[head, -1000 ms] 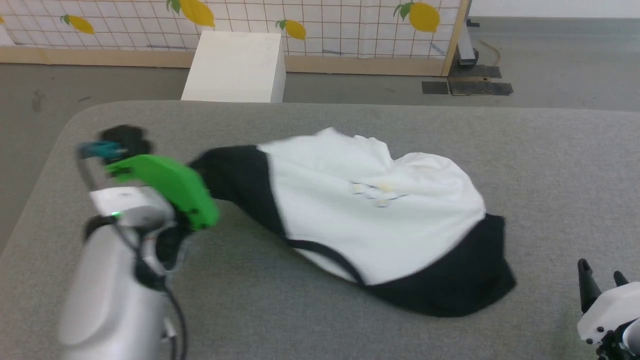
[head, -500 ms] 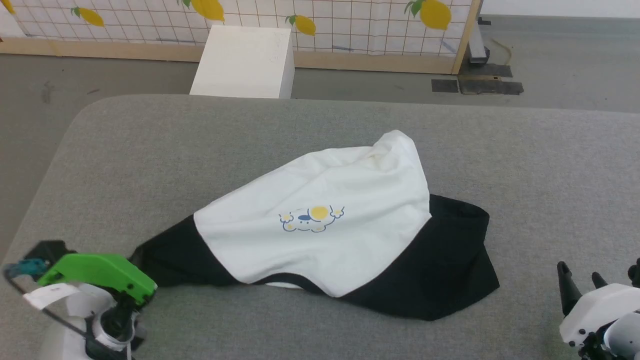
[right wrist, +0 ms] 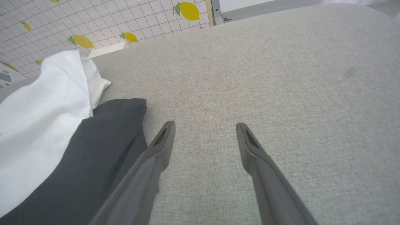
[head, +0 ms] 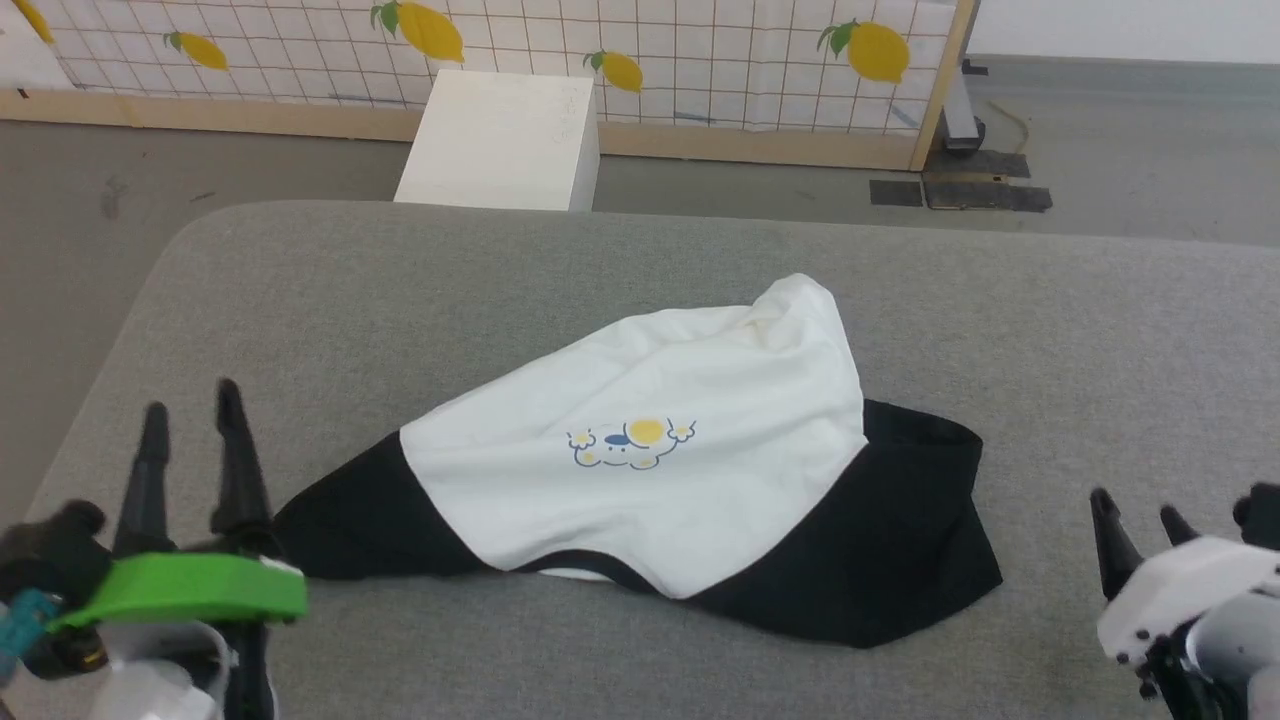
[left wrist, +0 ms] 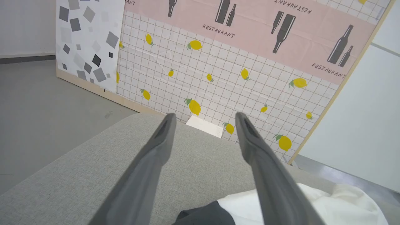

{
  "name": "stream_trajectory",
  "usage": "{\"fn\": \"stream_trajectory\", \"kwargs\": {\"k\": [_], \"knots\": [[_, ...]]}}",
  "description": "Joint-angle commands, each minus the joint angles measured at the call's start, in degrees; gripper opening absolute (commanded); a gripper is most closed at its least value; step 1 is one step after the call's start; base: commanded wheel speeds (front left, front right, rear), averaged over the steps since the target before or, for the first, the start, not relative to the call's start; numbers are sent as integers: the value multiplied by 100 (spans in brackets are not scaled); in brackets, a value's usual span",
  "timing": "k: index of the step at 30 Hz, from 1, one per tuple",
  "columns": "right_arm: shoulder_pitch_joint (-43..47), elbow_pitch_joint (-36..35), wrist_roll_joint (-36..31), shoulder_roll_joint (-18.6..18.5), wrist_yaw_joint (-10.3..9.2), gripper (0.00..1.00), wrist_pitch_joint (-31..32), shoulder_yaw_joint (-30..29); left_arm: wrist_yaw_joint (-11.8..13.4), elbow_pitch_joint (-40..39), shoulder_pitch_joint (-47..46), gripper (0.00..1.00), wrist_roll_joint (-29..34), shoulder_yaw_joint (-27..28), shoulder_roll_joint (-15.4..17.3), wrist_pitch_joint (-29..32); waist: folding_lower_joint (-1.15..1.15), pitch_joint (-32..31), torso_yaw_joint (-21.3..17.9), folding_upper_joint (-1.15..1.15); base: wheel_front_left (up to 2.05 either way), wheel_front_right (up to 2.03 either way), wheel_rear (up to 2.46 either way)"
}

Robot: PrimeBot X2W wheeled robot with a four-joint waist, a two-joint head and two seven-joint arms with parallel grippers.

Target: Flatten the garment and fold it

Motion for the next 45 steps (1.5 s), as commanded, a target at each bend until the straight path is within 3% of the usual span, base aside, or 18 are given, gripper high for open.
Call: {"fn": "stream_trajectory", "kwargs": {"k": [1, 9, 15, 22, 30, 31, 33, 38, 45], "knots": [[-235, -110, 0, -1, -8, 100, 33, 125, -57, 6, 142, 100, 250, -85, -32, -142, 0, 17, 29, 0, 0, 0, 0], [-1509, -304, -228, -1, -8, 100, 948, 1447, -183, -163, 253, 100, 1011, -185, -407, -269, 0, 302, 237, 0, 0, 0, 0], [-2781, 447, -818, -19, -8, 100, 2065, 2529, -336, -277, 54, 100, 1133, -104, -626, -271, 0, 695, 559, 0, 0, 0, 0], [-3839, 1666, -1480, -170, -8, 100, 3220, 2799, -455, -336, -379, 100, 1191, -257, -750, -271, 0, 1279, 1046, 0, 0, 0, 0], [-3913, 2271, -1287, -180, -8, 100, 3549, 3056, -477, -276, -603, 100, 1114, -369, -804, -272, 0, 1614, 1197, 0, 0, 0, 0], [-3914, 2307, -1249, -195, -8, 47, 3554, 3041, -477, -272, -615, 100, 1106, -386, -806, -272, 0, 1625, 1198, 0, 0, 0, 0], [-3956, 2304, -1185, -241, -8, 0, 3431, 3043, -478, -251, -632, 100, 1067, -426, -811, -272, 0, 1646, 1195, 0, 0, 0, 0], [-4262, 2245, -1218, -347, -8, 0, 2901, 2585, -479, -220, -671, 100, 1014, -490, -816, -272, 0, 1663, 1175, 0, 0, 0, 0], [-5032, 2116, -1981, -331, -8, 0, 2223, 1544, -479, -164, -806, 100, 893, -704, -819, -272, 0, 1810, 1354, 0, 0, 0, 0]]}}
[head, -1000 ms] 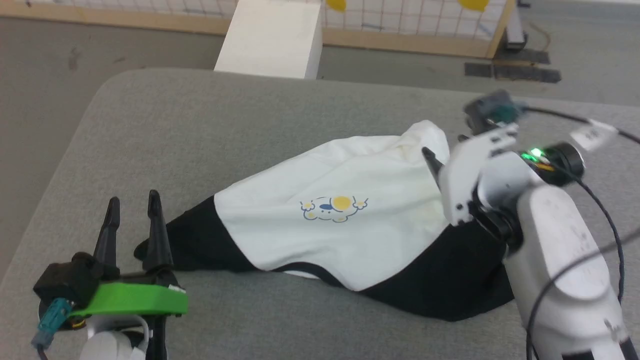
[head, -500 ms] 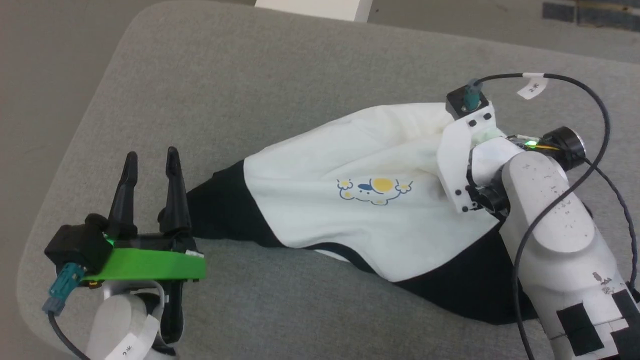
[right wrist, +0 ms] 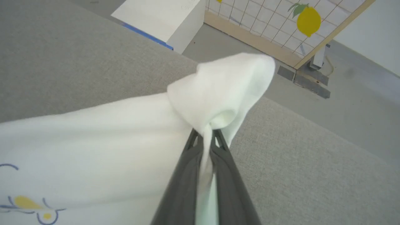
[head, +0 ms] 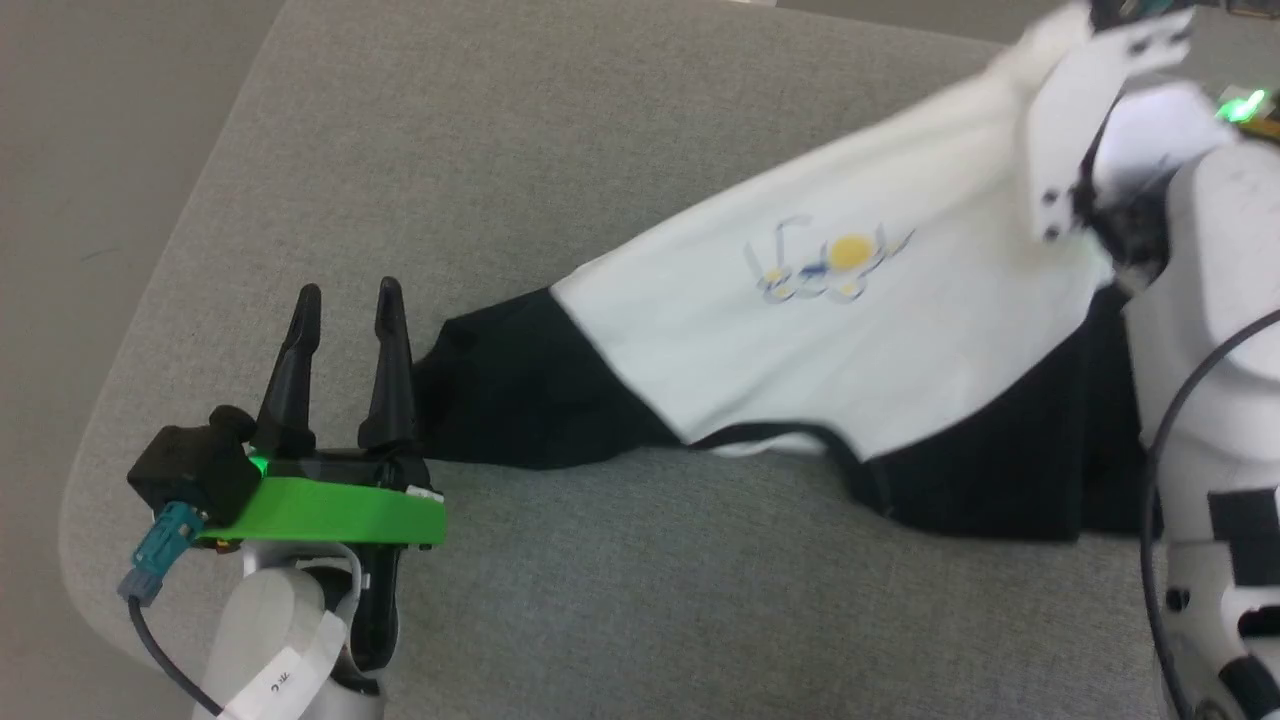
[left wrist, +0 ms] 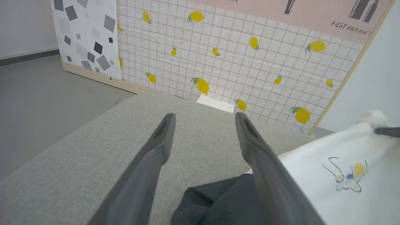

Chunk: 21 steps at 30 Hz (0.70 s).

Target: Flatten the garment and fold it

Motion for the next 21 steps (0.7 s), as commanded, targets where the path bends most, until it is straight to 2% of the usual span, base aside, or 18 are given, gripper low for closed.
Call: {"fn": "stream_trajectory", "kwargs": {"k": [1, 5, 6, 7, 13, 21], "knots": [[-205, -74, -207, 28, -9, 0, -184, -161, -39, 26, -105, 100, -48, -19, -20, -25, 0, 89, 92, 0, 0, 0, 0], [-446, 72, -712, 31, -9, 0, -535, -481, -39, 78, -149, 100, -103, -52, -19, -25, 0, 159, 198, 0, 0, 0, 0], [-438, 176, -812, 47, -9, 20, -554, -477, -39, 103, -142, 100, -111, -45, -19, -25, 0, 159, 209, 0, 0, 0, 0], [-427, 253, -841, 67, -9, 100, -554, -506, -39, 120, -139, 100, -116, -42, -18, -25, 0, 147, 212, 0, 0, 0, 0], [-350, 368, -638, 213, -9, 100, -1184, -772, -39, 240, -36, 100, -97, 23, 3, -25, 0, -171, 97, 0, 0, 0, 0], [478, -171, 458, 335, -9, 100, -2419, -702, -39, 296, 235, 100, 34, 93, 66, -25, 0, -935, -325, 0, 0, 0, 0]]}}
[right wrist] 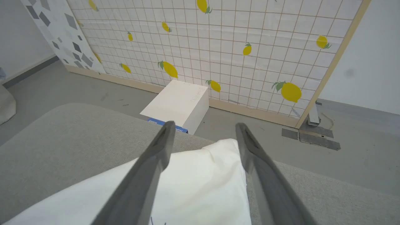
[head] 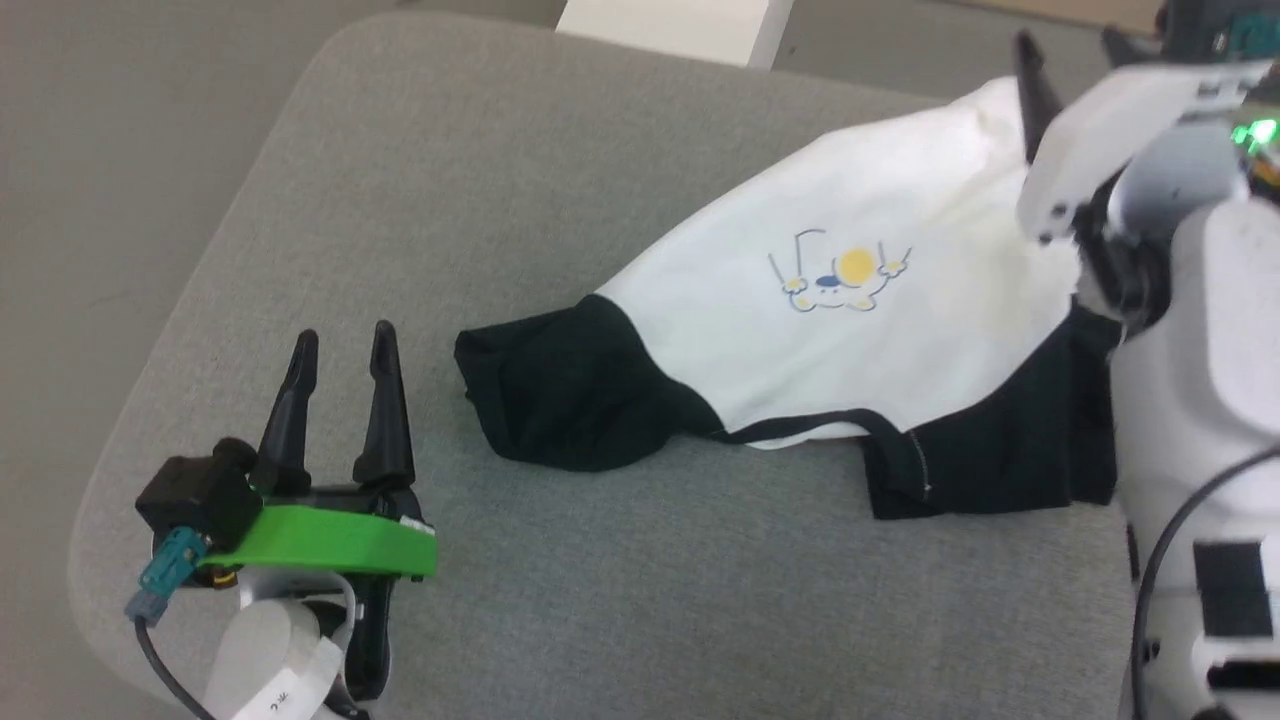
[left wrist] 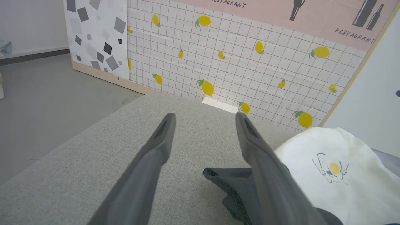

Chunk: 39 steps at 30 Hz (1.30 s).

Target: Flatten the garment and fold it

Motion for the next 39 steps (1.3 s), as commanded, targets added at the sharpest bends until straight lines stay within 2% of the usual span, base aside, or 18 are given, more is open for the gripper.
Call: {"fn": "stream_trajectory", "kwargs": {"k": [1, 9, 13, 17, 26, 35, 39], "knots": [[319, -133, 243, 5, -9, 100, -129, 93, -38, 14, 86, 100, 47, 14, 39, -26, 0, -521, -394, 0, 0, 0, 0], [2110, -1185, 1001, 8, -9, 100, -232, 142, -38, -14, 382, 100, 146, 110, 48, -26, 0, -910, -736, 0, 0, 0, 0], [3072, -1616, 1292, 8, -9, 100, 72, 70, -38, -28, 494, 100, 169, 118, 44, -26, 0, -975, -821, 0, 0, 0, 0], [3645, -1896, 1077, 9, -9, 100, 608, -69, -38, -24, 540, 100, 155, 90, 40, -26, 0, -952, -838, 0, 0, 0, 0], [3480, -2212, 323, 9, -9, 100, 2378, 106, -38, -21, 392, 100, 33, -61, 46, -26, 0, -615, -660, 0, 0, 0, 0], [3042, -1840, -282, -81, -9, 100, 3040, 274, -38, 9, 240, 100, -110, -98, 62, -26, 0, -204, -394, 0, 0, 0, 0], [3024, -1591, -135, -98, -9, 100, 3227, 576, -38, 29, 192, 100, -145, -63, 63, -26, 0, -123, -367, 0, 0, 0, 0]]}}
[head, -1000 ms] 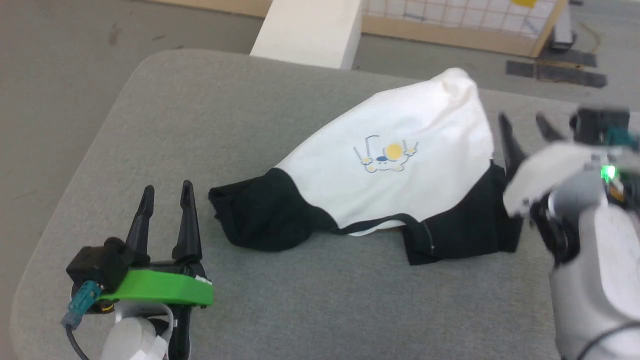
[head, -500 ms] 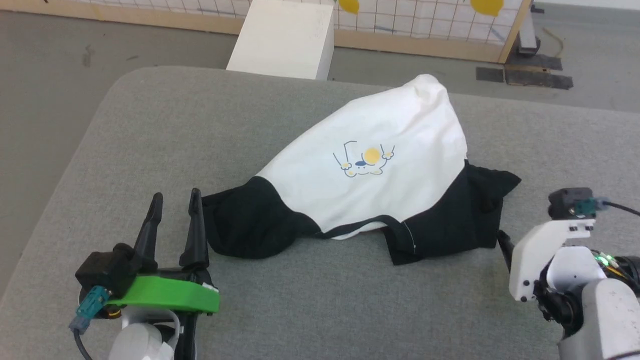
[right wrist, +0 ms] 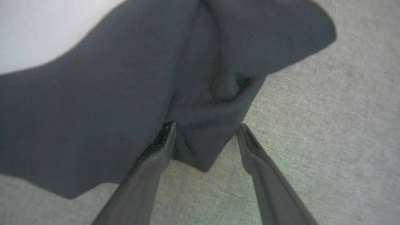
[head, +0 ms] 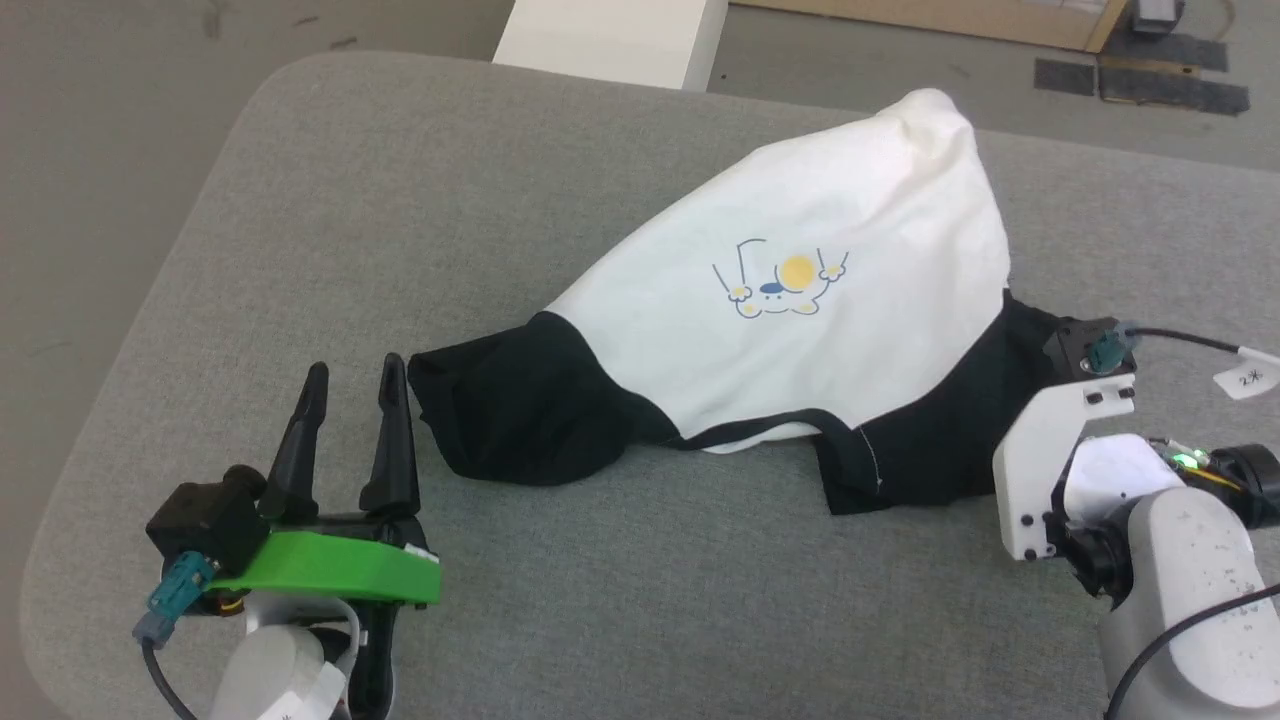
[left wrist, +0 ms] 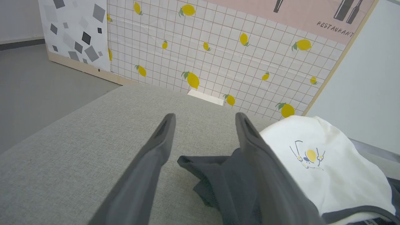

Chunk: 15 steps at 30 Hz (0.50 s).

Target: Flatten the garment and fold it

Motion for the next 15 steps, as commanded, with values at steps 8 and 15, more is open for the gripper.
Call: {"fn": "stream_trajectory", "kwargs": {"k": [8, 15], "knots": [[-77, -19, 472, -109, -5, 0, -1, -155, -38, 53, -84, 100, -47, 63, 31, -26, 0, -40, -91, 0, 0, 0, 0], [59, -764, 364, -754, -5, 0, 332, -1252, -38, 22, -66, 100, -29, 74, 59, -26, 0, -116, -194, 0, 0, 0, 0]]}}
